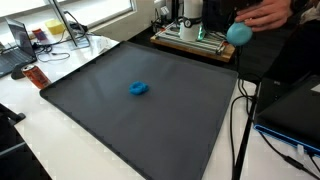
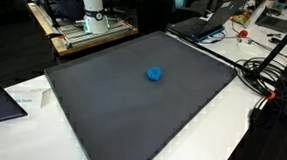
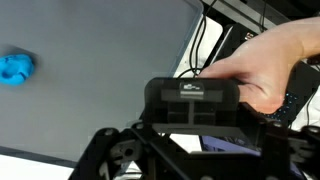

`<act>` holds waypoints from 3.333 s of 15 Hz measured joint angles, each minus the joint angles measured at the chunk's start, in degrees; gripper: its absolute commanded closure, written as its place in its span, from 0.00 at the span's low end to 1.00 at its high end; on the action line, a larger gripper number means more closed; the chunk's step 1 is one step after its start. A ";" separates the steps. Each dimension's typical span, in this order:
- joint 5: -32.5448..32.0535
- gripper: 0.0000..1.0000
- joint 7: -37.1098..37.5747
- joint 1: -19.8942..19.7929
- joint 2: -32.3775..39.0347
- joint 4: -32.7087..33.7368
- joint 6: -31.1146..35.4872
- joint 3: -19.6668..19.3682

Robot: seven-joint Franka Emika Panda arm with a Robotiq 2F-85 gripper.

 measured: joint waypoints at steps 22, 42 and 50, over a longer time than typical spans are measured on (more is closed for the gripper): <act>0.87 0.78 -1.40 -1.82 0.15 -1.10 0.62 -4.17; -9.44 0.53 24.09 -14.01 3.66 2.57 1.56 -7.14; -9.55 0.78 25.26 -13.75 4.96 2.98 1.59 -6.67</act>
